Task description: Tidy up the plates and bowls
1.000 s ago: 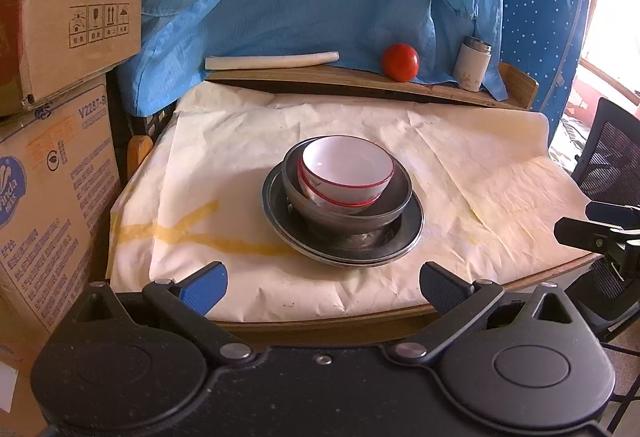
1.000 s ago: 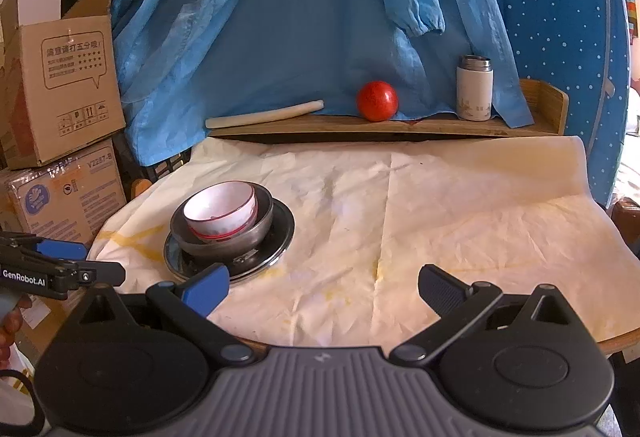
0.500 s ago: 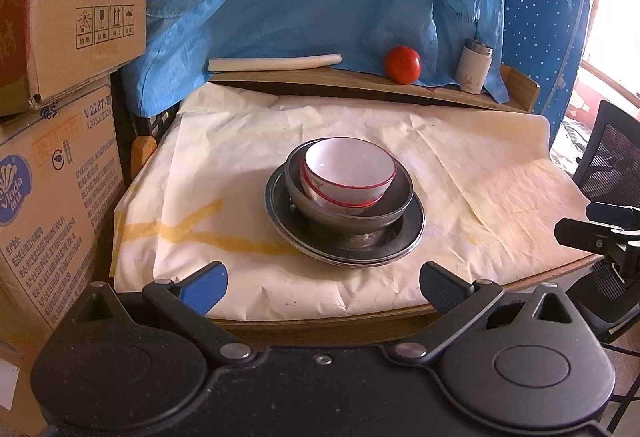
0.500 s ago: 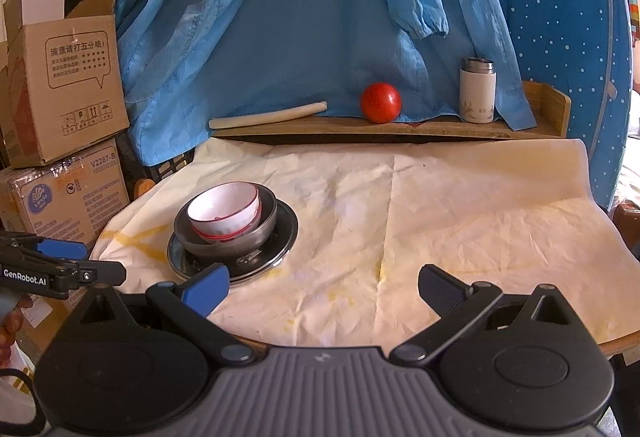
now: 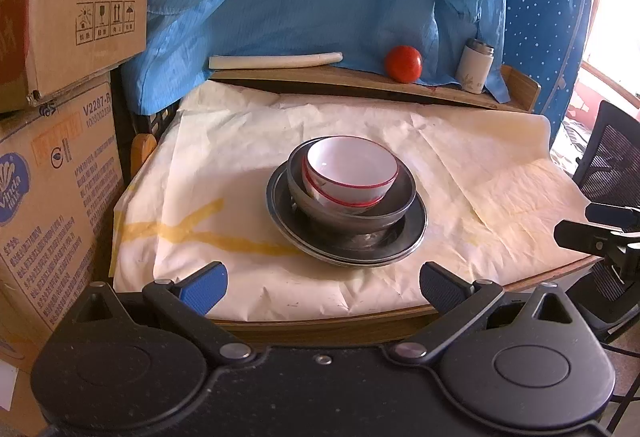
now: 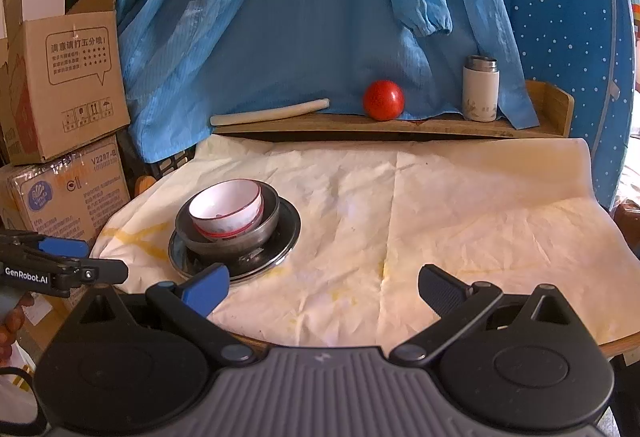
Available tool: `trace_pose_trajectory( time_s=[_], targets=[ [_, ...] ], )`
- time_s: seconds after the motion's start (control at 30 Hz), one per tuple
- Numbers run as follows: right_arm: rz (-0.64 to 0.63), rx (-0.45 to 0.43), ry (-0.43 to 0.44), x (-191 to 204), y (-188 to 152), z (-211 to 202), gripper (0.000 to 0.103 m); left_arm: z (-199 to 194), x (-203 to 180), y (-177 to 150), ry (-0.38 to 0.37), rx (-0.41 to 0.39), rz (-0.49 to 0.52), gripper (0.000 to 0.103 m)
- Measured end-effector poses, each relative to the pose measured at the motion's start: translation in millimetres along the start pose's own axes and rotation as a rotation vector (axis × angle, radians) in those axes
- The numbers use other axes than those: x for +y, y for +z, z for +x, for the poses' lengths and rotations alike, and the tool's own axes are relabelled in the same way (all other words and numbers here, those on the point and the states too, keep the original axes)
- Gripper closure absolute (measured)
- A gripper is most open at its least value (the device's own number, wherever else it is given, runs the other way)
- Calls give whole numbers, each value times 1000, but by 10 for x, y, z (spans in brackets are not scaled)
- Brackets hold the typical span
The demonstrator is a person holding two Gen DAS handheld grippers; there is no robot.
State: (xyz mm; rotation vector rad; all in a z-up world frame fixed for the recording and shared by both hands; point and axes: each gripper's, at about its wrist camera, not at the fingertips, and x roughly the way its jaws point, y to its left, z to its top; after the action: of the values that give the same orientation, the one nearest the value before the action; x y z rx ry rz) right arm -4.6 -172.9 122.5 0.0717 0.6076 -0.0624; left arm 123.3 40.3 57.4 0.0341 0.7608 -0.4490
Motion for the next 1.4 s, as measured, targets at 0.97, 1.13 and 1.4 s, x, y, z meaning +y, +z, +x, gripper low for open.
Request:
trace_pose_trajectory(
  time_s=[0.97, 1.13, 1.4],
  targets=[
    [-27, 5, 24, 50, 36, 40, 0, 8, -16, -12, -31, -8, 16, 1],
    [-29, 8, 30, 64, 34, 47, 0, 10, -12, -14, -32, -8, 19, 1],
    [-36, 10, 37, 85, 37, 55, 0, 12, -17, -17, -36, -9, 23, 1]
  ],
)
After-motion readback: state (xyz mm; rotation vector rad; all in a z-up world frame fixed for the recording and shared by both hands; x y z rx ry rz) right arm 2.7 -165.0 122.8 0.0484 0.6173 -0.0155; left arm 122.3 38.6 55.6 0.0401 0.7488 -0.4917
